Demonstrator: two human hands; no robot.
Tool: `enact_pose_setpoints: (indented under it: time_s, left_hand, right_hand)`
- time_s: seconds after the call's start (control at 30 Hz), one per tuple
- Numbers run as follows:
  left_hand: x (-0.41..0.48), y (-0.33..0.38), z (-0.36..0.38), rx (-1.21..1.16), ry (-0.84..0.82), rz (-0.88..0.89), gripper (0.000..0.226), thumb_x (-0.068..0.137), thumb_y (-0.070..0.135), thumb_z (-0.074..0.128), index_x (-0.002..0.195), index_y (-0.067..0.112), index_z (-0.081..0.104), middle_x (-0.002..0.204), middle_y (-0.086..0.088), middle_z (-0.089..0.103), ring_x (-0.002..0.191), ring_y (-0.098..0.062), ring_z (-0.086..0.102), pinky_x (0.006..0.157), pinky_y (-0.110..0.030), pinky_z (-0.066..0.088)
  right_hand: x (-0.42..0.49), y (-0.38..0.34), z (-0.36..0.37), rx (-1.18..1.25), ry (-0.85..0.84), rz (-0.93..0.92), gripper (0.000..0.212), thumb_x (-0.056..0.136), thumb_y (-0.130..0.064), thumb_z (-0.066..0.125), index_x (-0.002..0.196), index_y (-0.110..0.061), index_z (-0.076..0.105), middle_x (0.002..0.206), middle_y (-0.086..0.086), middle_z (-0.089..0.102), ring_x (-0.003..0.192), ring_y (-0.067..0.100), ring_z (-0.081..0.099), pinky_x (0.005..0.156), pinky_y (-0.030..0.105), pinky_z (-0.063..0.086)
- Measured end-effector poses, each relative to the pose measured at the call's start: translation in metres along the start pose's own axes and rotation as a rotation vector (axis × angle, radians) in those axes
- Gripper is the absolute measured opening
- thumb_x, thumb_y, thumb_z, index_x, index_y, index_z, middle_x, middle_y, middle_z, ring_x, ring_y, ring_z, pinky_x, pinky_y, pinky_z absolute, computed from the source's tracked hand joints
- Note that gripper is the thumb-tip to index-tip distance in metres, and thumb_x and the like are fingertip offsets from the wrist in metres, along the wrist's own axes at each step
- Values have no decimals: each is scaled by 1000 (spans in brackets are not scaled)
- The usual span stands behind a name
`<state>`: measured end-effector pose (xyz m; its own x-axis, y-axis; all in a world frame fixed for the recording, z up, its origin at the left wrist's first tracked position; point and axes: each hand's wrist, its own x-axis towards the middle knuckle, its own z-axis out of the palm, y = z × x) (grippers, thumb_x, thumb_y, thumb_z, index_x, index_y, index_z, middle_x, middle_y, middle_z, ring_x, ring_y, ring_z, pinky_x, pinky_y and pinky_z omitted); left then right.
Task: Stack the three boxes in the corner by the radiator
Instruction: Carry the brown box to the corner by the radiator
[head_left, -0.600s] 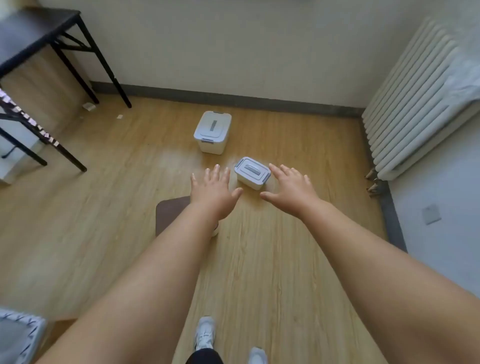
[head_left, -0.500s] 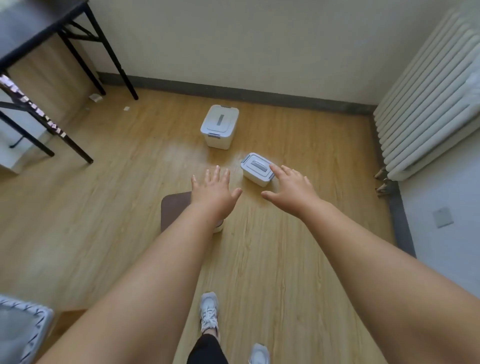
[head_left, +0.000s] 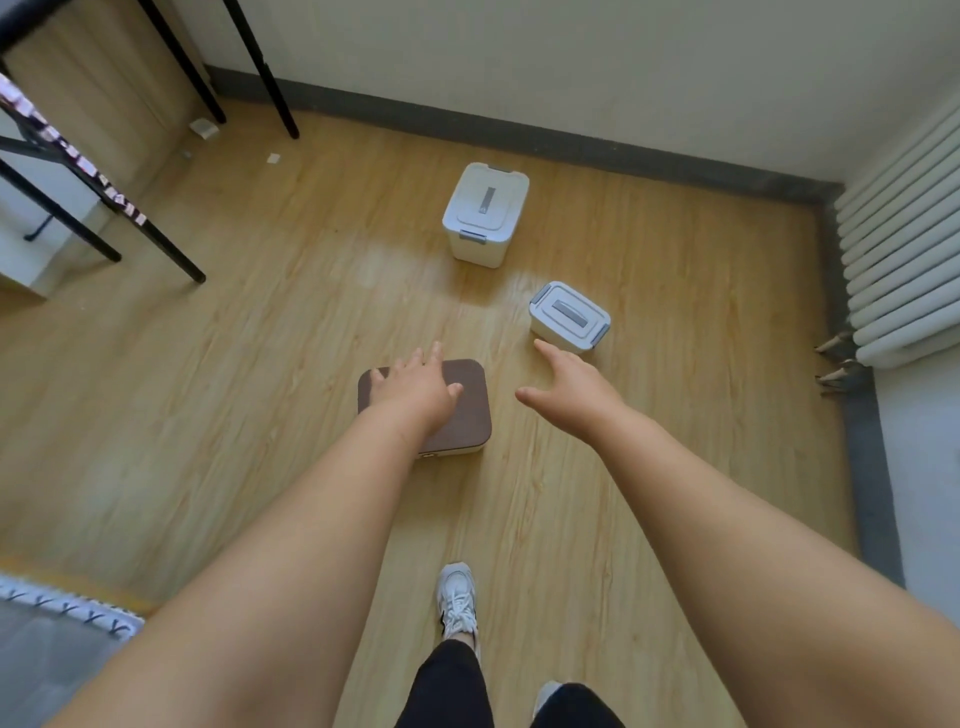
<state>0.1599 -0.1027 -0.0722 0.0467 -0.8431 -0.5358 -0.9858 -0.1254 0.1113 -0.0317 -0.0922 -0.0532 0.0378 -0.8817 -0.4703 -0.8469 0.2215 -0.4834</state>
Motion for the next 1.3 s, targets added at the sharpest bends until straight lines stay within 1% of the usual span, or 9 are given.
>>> enact_pose_setpoints:
  time_s: [0.27, 0.5, 0.6, 0.67, 0.83, 0.93, 1.07, 1.2, 1.3]
  left_hand:
    - [45, -32, 0, -34, -47, -55, 63, 95, 44, 34, 149, 18, 16, 152, -7, 33, 138, -28, 31, 112, -48, 21]
    - [90, -59, 20, -134, -79, -158, 59, 96, 41, 36, 148, 16, 22, 151, -9, 34, 136, -28, 35, 106, -43, 34]
    - [118, -70, 39, -200, -95, -226, 59, 96, 40, 38, 148, 16, 23, 151, -8, 33, 137, -29, 33, 108, -44, 33]
    - [137, -76, 54, -243, -105, -261, 59, 95, 39, 38, 148, 16, 23, 151, -9, 33, 136, -29, 33, 107, -45, 34]
    - [190, -102, 107, -336, -120, -323, 59, 94, 35, 43, 146, 14, 26, 149, -10, 35, 135, -29, 36, 105, -46, 35]
    - [228, -127, 143, -370, -120, -383, 57, 93, 34, 44, 145, 16, 30, 146, -9, 38, 131, -30, 41, 101, -46, 40]
    - [286, -155, 189, -432, -92, -461, 58, 93, 33, 46, 146, 16, 28, 149, -10, 35, 132, -31, 40, 102, -45, 40]
    - [332, -182, 235, -479, -86, -525, 60, 93, 33, 46, 147, 17, 27, 151, -10, 33, 133, -32, 40, 102, -45, 39]
    - [360, -202, 268, -520, -84, -554, 59, 92, 34, 47, 146, 15, 29, 150, -10, 34, 132, -32, 40, 101, -44, 38]
  right_hand:
    - [51, -19, 25, 69, -57, 41, 74, 84, -44, 57, 150, -33, 24, 155, -4, 33, 140, 20, 35, 102, 38, 39]
    - [121, -6, 48, 167, -130, 107, 71, 87, -40, 58, 149, -27, 27, 155, 2, 33, 139, 21, 37, 94, 31, 36]
    - [154, 3, 64, 181, -163, 148, 72, 85, -42, 58, 149, -28, 27, 153, 3, 36, 136, 22, 41, 101, 37, 42]
    - [175, 10, 78, 196, -175, 178, 72, 84, -43, 58, 149, -28, 28, 152, 3, 38, 131, 23, 46, 99, 41, 45]
    - [228, 36, 134, 292, -189, 274, 73, 84, -41, 59, 149, -26, 28, 151, 2, 40, 132, 24, 45, 99, 39, 44]
    - [262, 51, 179, 330, -193, 319, 74, 83, -42, 60, 148, -27, 29, 149, 2, 43, 128, 23, 49, 88, 34, 43]
    - [306, 68, 237, 398, -159, 361, 69, 83, -39, 61, 146, -28, 33, 142, 0, 49, 103, 13, 51, 73, 26, 37]
    - [349, 84, 281, 392, -135, 388, 74, 83, -42, 62, 148, -27, 30, 147, 3, 43, 128, 23, 49, 85, 30, 41]
    - [380, 97, 306, 406, -119, 403, 75, 83, -42, 62, 148, -28, 28, 149, 4, 40, 131, 24, 47, 88, 34, 42]
